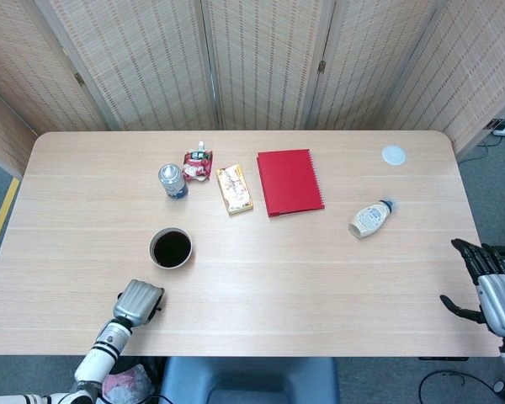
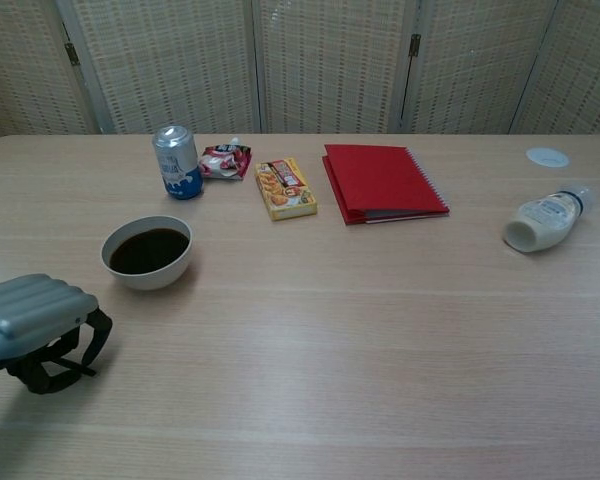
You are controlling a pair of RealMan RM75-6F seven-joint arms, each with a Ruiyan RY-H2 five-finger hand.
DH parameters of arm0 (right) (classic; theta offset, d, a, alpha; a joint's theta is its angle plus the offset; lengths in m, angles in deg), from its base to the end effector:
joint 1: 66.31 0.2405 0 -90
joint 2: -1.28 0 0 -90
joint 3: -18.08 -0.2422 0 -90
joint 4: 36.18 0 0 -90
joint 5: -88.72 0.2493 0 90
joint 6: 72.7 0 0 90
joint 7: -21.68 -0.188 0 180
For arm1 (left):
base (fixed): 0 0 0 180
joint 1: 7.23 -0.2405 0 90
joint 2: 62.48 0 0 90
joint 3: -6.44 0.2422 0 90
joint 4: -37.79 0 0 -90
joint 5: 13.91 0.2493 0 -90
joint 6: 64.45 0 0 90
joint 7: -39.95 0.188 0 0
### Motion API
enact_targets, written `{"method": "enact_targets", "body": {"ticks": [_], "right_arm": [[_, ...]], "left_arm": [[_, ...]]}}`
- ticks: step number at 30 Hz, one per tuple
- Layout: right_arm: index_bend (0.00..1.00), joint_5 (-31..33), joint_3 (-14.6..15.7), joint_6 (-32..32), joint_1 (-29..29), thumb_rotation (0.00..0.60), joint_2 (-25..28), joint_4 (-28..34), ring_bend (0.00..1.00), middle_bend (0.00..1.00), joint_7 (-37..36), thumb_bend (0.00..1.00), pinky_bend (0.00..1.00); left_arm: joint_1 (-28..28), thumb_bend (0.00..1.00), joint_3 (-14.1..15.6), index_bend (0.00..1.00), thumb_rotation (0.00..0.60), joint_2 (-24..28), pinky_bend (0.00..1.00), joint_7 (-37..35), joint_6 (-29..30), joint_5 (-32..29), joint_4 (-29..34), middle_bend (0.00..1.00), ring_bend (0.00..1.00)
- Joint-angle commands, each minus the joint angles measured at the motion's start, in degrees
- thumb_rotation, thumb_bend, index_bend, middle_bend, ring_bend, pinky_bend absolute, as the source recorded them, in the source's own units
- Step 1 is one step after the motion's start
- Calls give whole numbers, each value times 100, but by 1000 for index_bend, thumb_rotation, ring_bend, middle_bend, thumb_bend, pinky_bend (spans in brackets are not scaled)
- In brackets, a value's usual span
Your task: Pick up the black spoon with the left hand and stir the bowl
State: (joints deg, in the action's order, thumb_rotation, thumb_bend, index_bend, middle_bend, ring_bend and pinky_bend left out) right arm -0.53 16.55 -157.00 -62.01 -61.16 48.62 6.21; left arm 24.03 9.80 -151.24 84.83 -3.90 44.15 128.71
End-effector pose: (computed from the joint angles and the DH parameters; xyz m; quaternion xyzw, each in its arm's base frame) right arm -0.3439 -0.2205 0.1330 0.5893 -0.4234 0.4140 0.5497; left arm -0.2213 0.2730 -0.1031 -0.8094 -0.3326 -0.1684 0.4537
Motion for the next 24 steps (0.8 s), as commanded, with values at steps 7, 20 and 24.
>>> {"method": "enact_targets", "body": {"ticks": [7,20,24], "right_arm": [[0,-5,5,9,9,600,-18,-40,130,90,-32,136,79],[0,-59,14,-26,16,600,25,29,130,90,17,135,79],[0,-72,17,-51,7,600,44,80,130,90,41,136,79]], "left_arm": [[-3,481,-198,664,600,398,1000,-602,-114,-40,400,945,886],[97,481,-1095,670,600,1297,1000,-2876,-378,443,1160,946,886],[199,489,-1416,674,600,1423,1000,-3564,-491,600,1292,946,886]]}}
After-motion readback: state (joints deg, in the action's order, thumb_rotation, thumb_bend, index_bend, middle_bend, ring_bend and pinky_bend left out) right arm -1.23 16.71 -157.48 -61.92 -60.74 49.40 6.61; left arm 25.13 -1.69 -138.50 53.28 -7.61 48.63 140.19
